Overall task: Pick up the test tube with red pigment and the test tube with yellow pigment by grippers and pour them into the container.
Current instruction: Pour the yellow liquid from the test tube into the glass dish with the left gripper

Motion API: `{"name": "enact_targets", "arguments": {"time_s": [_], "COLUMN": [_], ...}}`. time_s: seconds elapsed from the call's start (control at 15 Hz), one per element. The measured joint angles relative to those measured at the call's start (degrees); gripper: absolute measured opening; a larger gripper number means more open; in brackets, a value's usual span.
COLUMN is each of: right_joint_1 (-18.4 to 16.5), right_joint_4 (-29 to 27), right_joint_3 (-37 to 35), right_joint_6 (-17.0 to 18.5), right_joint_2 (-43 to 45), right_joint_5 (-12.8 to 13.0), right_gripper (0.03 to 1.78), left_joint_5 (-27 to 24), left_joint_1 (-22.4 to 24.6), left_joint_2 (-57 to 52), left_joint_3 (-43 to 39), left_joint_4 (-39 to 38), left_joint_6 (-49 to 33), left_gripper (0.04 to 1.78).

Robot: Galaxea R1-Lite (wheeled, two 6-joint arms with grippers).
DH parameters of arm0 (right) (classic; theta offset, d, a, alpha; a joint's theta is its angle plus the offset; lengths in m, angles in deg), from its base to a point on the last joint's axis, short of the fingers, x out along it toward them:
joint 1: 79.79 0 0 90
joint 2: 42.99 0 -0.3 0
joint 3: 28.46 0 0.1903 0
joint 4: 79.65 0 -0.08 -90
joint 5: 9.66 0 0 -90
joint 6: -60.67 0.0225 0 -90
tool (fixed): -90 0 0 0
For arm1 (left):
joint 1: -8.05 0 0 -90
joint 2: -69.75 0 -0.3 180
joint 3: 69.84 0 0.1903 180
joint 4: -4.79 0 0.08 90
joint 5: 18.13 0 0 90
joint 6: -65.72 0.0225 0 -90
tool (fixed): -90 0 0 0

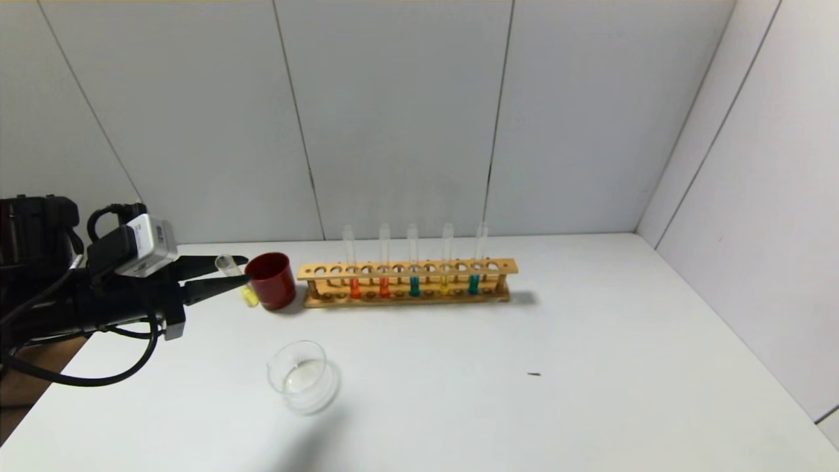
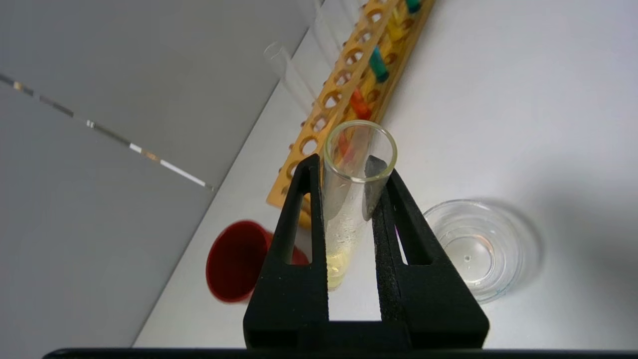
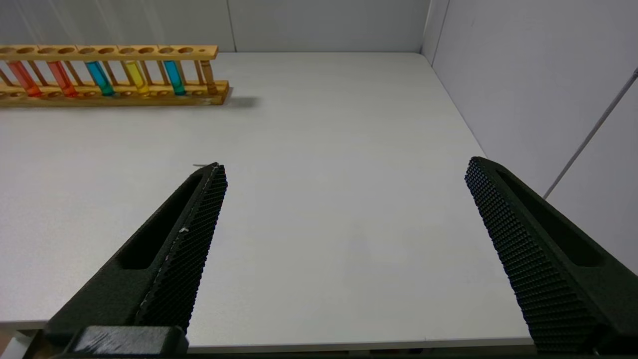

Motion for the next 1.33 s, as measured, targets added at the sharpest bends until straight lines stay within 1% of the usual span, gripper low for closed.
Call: {"name": "enact_targets", "arguments": {"time_s": [0.13,0.33,0.6,0.8,1.0,1.13,1.33], "right_joint_1": [0.0,0.0,-0.1,-0.1,-0.1,-0.1,-0.1], "right_joint_4": [0.0,0.0,0.0,0.0,0.0,0.0,0.0], "right_joint_3": [0.0,0.0,0.0,0.0,0.0,0.0,0.0], "right_joint_6": [0.0,0.0,0.0,0.0,0.0,0.0,0.0], "right_joint_2": [0.0,0.0,0.0,0.0,0.0,0.0,0.0], "right_joint_5": [0.0,0.0,0.0,0.0,0.0,0.0,0.0], "right_gripper": [1.75,1.75,1.75,1.75,1.75,1.75,1.75], "left_joint_5": [-0.7,-0.9,-0.7,-0.2,1.7,1.8,1.3], "left_joint_1": [-1.0,-1.4,-2.2,-2.9,-1.9,-1.5,-1.4], "left_joint_2": [0.6,2.9,4.5,5.3,7.4,9.1,12.8], "left_joint_3": [-1.5,-3.9,-2.8,-3.2,-4.7,-4.8,-4.9], "left_joint_4": [-3.0,-9.5,-10.4,-10.4,-12.4,-15.8,-25.2], "left_joint_6": [2.9,9.2,17.4,19.1,23.3,23.6,23.8], "left_gripper": [0.32,0.32,0.32,0.32,0.32,0.32,0.32]}}
